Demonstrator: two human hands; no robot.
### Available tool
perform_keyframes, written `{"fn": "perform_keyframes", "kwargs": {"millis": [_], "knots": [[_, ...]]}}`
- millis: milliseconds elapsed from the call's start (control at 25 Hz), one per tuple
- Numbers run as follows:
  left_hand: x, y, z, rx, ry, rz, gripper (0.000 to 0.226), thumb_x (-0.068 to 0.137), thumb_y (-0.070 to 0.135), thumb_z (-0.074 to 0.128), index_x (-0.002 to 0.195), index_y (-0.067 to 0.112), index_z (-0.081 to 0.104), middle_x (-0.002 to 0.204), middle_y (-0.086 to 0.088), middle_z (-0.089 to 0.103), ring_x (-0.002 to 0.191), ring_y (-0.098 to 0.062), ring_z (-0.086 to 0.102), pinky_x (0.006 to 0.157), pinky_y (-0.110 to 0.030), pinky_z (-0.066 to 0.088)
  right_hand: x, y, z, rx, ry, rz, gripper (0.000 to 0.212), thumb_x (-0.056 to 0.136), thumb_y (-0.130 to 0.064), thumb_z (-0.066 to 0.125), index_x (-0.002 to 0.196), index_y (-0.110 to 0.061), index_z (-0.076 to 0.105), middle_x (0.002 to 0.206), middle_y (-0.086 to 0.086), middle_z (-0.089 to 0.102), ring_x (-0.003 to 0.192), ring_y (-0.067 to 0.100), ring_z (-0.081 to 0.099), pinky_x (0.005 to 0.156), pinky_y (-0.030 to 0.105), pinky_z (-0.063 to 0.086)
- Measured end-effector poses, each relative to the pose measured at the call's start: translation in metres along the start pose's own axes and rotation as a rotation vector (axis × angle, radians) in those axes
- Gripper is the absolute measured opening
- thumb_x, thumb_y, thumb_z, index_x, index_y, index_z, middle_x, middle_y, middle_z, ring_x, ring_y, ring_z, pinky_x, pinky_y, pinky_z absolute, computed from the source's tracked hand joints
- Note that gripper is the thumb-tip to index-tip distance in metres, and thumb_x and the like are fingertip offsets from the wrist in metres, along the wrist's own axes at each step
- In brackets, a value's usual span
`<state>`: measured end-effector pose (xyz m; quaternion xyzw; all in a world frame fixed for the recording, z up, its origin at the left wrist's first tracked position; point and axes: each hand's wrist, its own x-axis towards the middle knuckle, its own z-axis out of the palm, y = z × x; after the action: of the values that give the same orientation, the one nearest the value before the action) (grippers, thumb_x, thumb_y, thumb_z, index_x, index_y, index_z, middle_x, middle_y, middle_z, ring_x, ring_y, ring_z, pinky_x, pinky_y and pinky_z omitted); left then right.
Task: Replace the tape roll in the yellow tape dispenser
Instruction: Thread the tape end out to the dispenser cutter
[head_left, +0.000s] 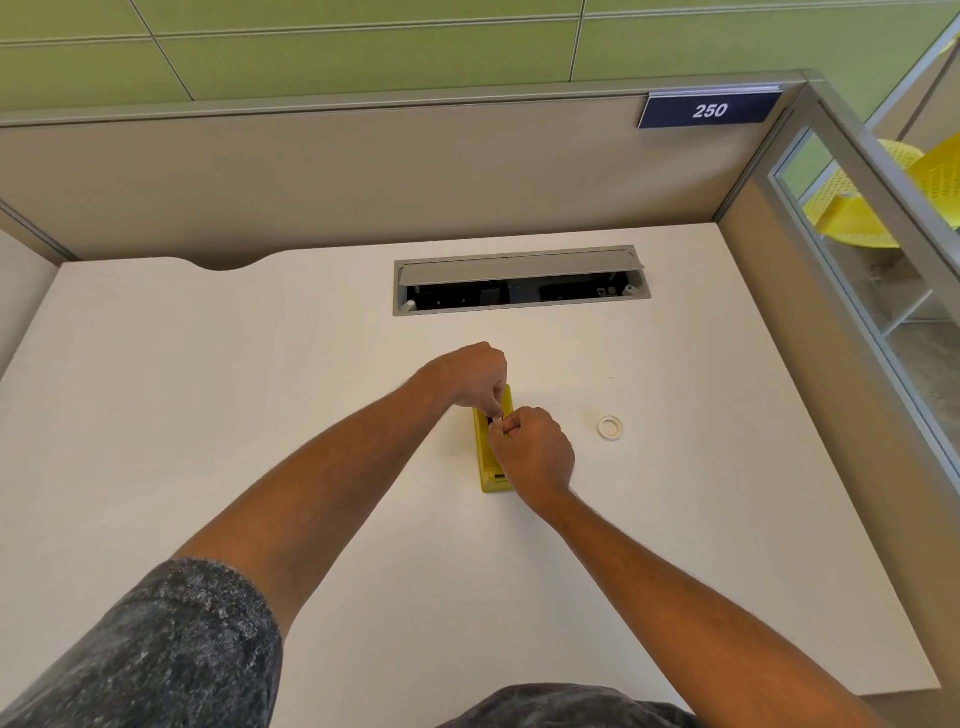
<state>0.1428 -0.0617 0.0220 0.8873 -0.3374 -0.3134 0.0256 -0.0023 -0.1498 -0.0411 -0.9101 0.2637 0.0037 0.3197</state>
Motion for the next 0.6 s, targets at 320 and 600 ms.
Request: {"fn": "perform_keyframes", "kwargs": {"millis": [320,600], "knots": [[-0.0014,-0.0036,0.0052,-0.030,0.022,-0.015,0.017,0.089,0.024,0.083,0.080,0.009,0.082,0.086,-0.007,0.082,0.069,-0.015,0.064,0.058,-0.024,0.044,0.0014,-0.0009,-0.0005,0.003,-0.014,0.023,0.032,0.096,-0.056,0.064,0.083,-0.027,0.069,0.087,-0.008,0.070,0.074,0.018,0.069,0.068,0.037,0.061],[0.0024,-0.0044,0.0041,-0.028,0.002,-0.009,0.027,0.087,0.038,0.088,0.087,0.011,0.085,0.082,-0.001,0.079,0.067,-0.011,0.062,0.061,-0.024,0.046,0.0020,-0.0004,0.0005,0.002,-0.026,0.032,0.028,0.094,-0.054,0.066,0.082,-0.028,0.066,0.087,-0.008,0.068,0.073,0.017,0.068,0.067,0.036,0.060]]}}
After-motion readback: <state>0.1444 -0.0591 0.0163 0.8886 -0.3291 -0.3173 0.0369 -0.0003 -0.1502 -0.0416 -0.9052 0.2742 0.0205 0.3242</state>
